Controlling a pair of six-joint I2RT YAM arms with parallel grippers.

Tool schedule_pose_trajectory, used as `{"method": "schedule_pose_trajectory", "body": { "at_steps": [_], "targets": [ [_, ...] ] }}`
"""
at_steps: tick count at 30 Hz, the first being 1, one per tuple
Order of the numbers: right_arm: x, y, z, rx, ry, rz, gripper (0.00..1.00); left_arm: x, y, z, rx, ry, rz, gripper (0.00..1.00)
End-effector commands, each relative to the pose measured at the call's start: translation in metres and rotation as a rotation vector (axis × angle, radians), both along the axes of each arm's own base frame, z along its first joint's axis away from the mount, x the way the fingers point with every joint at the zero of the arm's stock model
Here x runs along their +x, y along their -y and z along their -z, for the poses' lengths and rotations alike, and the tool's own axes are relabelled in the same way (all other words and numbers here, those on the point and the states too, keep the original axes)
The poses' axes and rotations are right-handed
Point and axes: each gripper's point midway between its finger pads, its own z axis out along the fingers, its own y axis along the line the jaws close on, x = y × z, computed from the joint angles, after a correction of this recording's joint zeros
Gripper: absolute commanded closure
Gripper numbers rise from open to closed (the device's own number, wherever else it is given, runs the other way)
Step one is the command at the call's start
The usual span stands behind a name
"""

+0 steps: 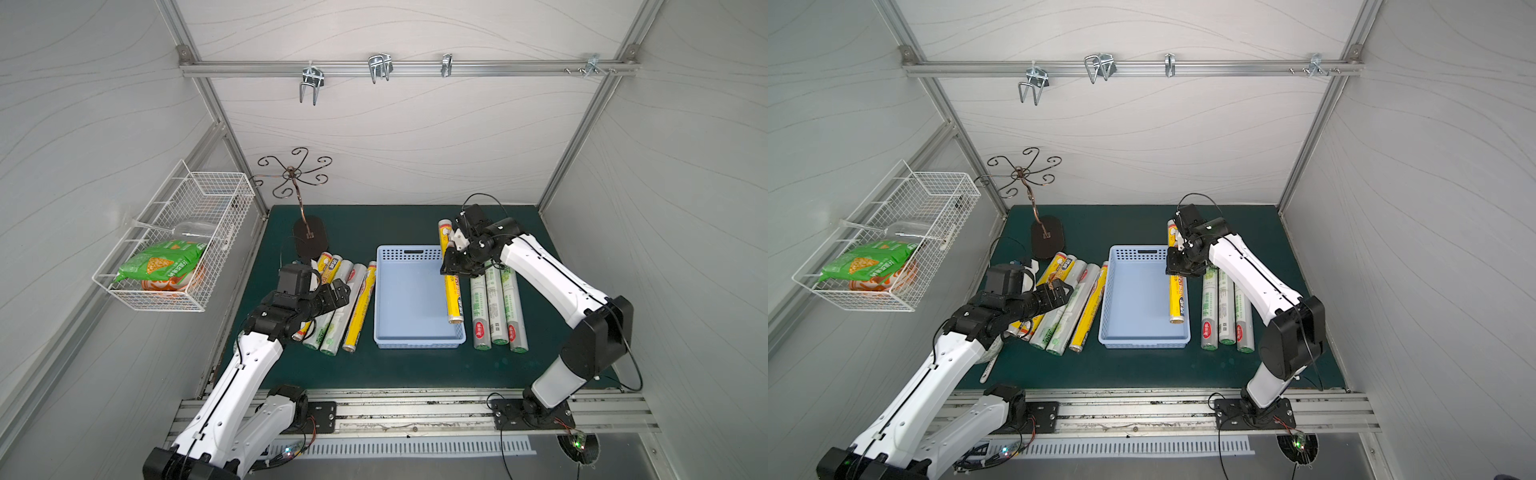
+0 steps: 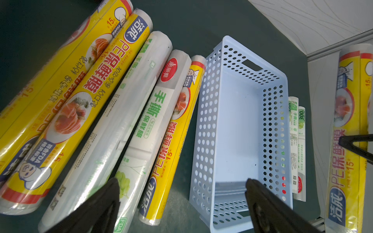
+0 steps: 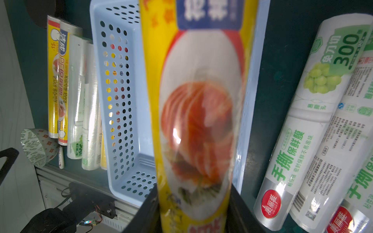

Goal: Put the plastic wrap into the basket
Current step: Pick up the plastic wrap from the center of the board, then place the plastic wrap in the basket.

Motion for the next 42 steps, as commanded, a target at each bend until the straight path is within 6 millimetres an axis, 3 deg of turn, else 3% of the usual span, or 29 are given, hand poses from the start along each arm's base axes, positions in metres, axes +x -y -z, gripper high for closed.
{"method": "schedule_pose_trajectory", "body": {
  "at_steps": [1, 14, 25, 36, 42],
  "targets": [
    [0.002, -0.003, 0.01, -0.026, -0.018, 0.015, 0.7, 0.009, 0.0, -0.028, -0.018, 0.08, -0.008, 0.01],
    [0.008, -0.01, 0.074, -0.091, -0.11, 0.021, 0.7, 0.01, 0.0, -0.027, -0.015, 0.078, -0.008, 0.01],
    [0.008, -0.011, 0.108, -0.155, -0.142, 0.03, 0.7, 0.011, 0.001, -0.022, -0.016, 0.07, -0.008, 0.01],
    [-0.002, -0.014, 0.128, -0.195, -0.17, 0.017, 0.71, 0.011, 0.0, -0.021, -0.015, 0.069, -0.008, 0.01],
    [-0.012, -0.013, 0.125, -0.21, -0.173, 0.001, 0.71, 0.011, 0.001, -0.021, -0.017, 0.069, -0.006, 0.01]
  ]
}}
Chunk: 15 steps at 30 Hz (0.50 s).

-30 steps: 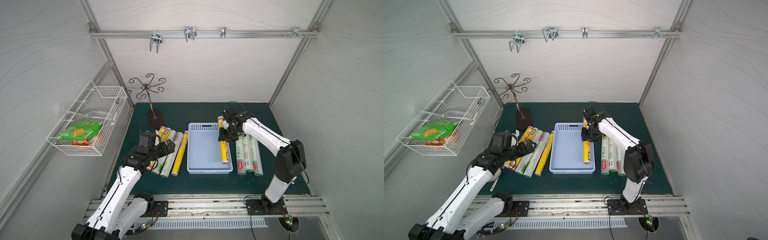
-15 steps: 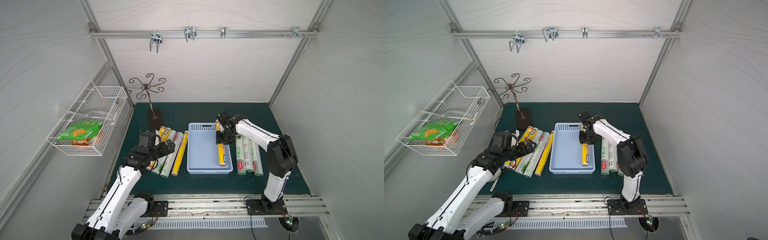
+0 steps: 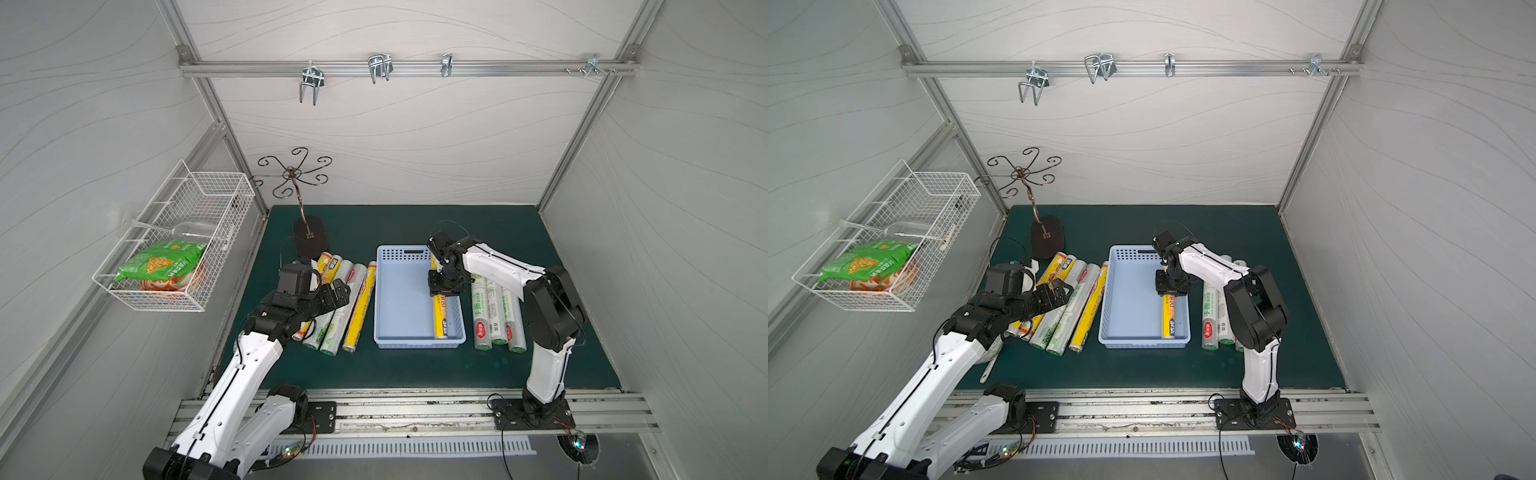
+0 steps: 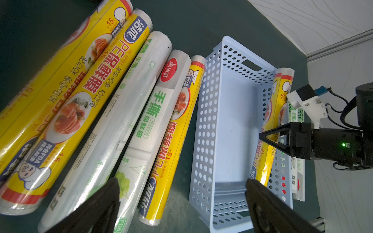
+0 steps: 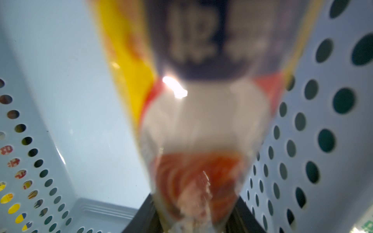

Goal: Put the plastic wrap into the basket
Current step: Place the plastic wrap in the basket.

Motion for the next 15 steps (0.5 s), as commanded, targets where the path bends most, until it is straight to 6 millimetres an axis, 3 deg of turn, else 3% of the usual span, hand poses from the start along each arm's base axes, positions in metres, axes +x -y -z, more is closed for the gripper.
{"method": "schedule_pose_trajectory", "body": {
  "at_steps": [1, 15],
  "targets": [
    [-0.014, 0.006, 0.0, -0.028, -0.03, 0.0, 0.71, 0.011, 0.001, -0.021, -0.017, 0.068, -0.007, 0.01],
    [-0.007, 0.011, 0.011, -0.08, -0.018, 0.007, 0.67, 0.011, 0.002, -0.018, -0.025, 0.067, -0.006, 0.01]
  ]
}}
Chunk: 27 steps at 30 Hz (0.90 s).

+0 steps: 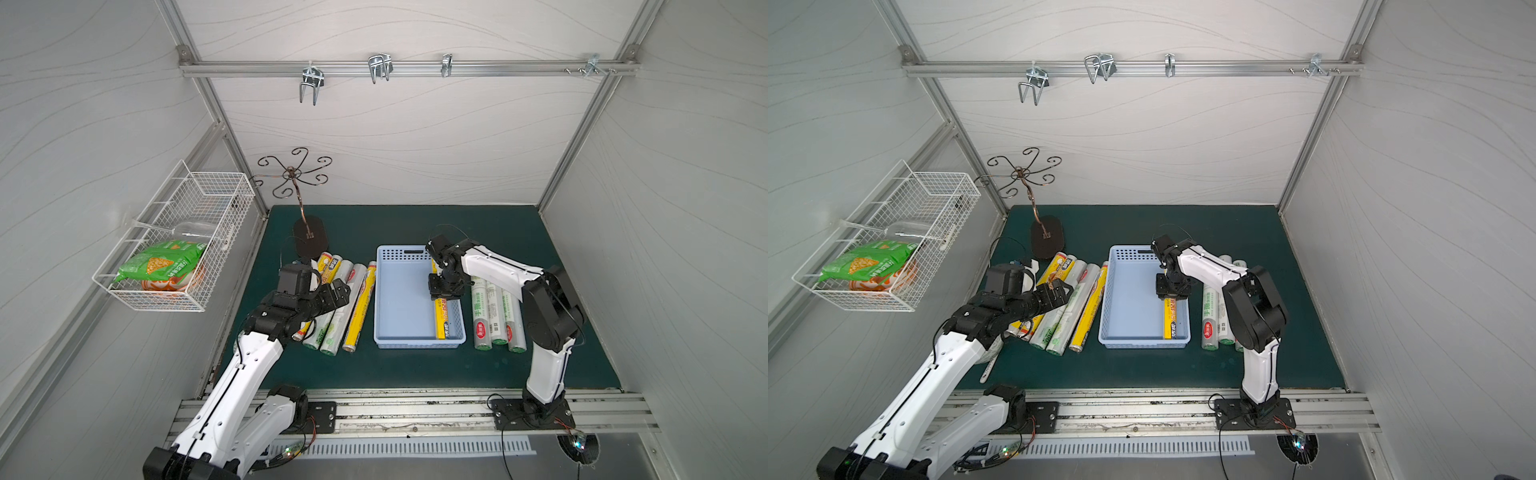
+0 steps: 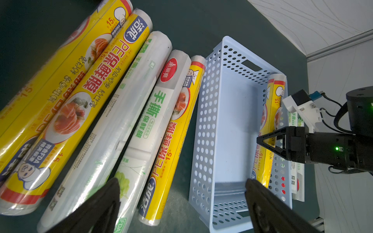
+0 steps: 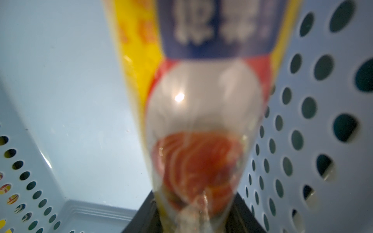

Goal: Put the plastic wrap into the basket
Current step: Place the plastic wrap in the basket.

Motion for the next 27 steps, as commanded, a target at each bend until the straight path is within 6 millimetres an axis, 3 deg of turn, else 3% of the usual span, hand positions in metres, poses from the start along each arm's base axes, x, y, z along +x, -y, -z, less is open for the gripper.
{"method": "schedule_pose_trajectory", "body": {
  "at_steps": [1, 9, 14, 20, 27],
  "targets": [
    [0.0, 0.004, 0.005, -0.047, -0.01, 0.006, 0.66, 0.011, 0.002, -0.017, -0.024, 0.064, -0.004, 0.01],
    [0.004, 0.002, 0.015, -0.056, -0.012, 0.001, 0.6, 0.013, 0.004, -0.014, -0.031, 0.057, -0.003, 0.02],
    [0.007, 0.004, 0.009, -0.059, 0.011, -0.007, 0.44, 0.013, 0.004, -0.014, -0.031, 0.057, -0.004, 0.02],
    [0.004, 0.003, -0.033, -0.015, 0.063, -0.042, 0.36, 0.013, 0.004, -0.014, -0.034, 0.055, -0.006, 0.02],
    [-0.006, 0.005, -0.107, 0.103, 0.191, -0.074, 0.36, 0.015, 0.006, -0.013, -0.043, 0.053, -0.002, 0.02]
  ]
}}
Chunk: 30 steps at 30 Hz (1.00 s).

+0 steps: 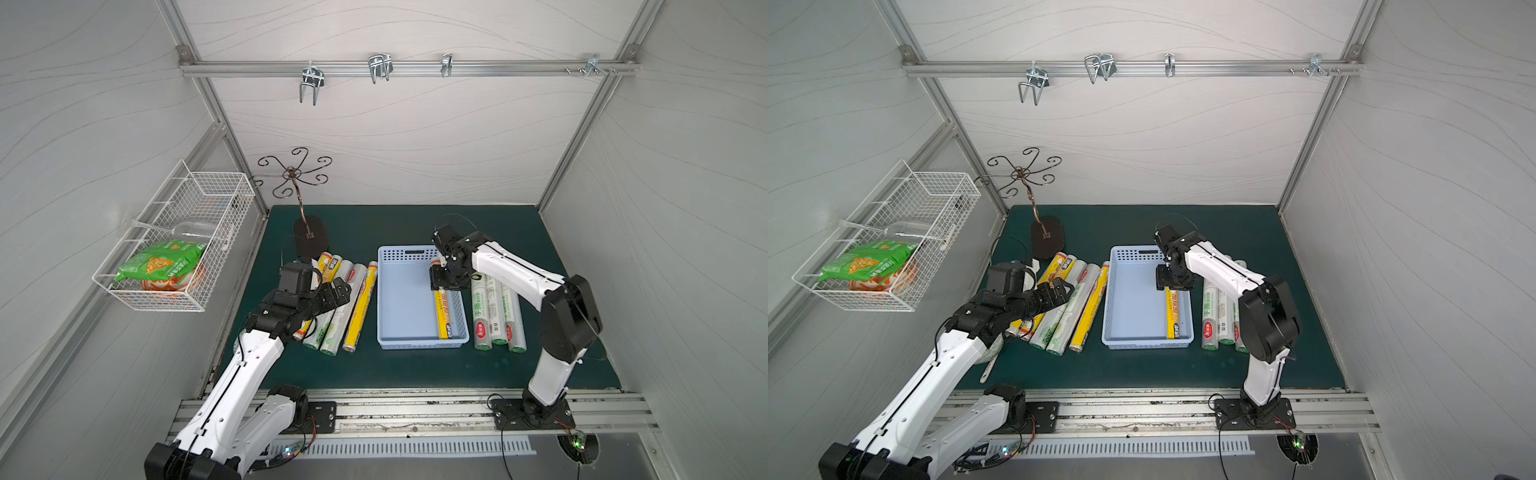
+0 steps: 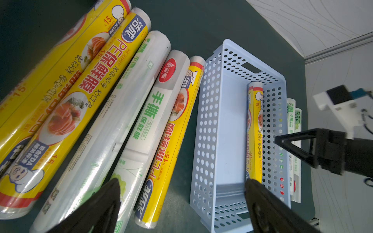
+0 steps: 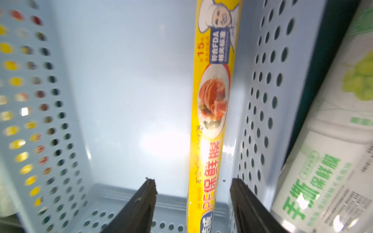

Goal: Put the plastic wrap into the basket
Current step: Place the plastic wrap in the basket.

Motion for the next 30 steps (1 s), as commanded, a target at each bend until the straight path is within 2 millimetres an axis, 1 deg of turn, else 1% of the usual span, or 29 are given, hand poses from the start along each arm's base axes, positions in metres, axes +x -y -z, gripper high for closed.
{"method": "schedule_pose_trajectory", "body": {
  "at_steps": [1, 4, 7, 12, 14, 17, 20, 24, 30],
  "targets": [
    [-0.015, 0.002, -0.048, 0.068, 0.061, -0.047, 0.36, 0.011, 0.004, -0.015, -0.025, 0.06, 0.005, 0.02],
    [-0.026, 0.003, -0.072, 0.133, 0.092, -0.065, 0.36, 0.012, 0.004, -0.015, -0.022, 0.062, 0.006, 0.05],
    [-0.037, 0.002, -0.089, 0.212, 0.103, -0.082, 0.37, 0.012, 0.01, -0.013, -0.062, 0.058, 0.019, 0.05],
    [-0.056, 0.011, -0.103, 0.291, 0.117, -0.093, 0.37, 0.013, 0.017, -0.009, -0.079, 0.052, 0.035, 0.05],
    [-0.061, 0.015, -0.107, 0.313, 0.123, -0.092, 0.37, 0.014, 0.018, -0.008, -0.069, 0.051, 0.041, 0.07],
    [-0.07, 0.023, -0.11, 0.353, 0.137, -0.087, 0.37, 0.014, 0.021, -0.005, -0.032, 0.052, 0.053, 0.09],
    [-0.078, 0.031, -0.109, 0.373, 0.151, -0.083, 0.37, 0.015, 0.025, -0.001, 0.014, 0.05, 0.08, 0.13],
    [-0.09, 0.036, -0.103, 0.389, 0.134, -0.087, 0.37, 0.016, 0.033, 0.007, 0.087, 0.035, 0.131, 0.19],
    [-0.106, 0.042, -0.094, 0.403, 0.122, -0.092, 0.37, 0.017, 0.044, 0.021, 0.187, 0.011, 0.196, 0.25]
  ]
}}
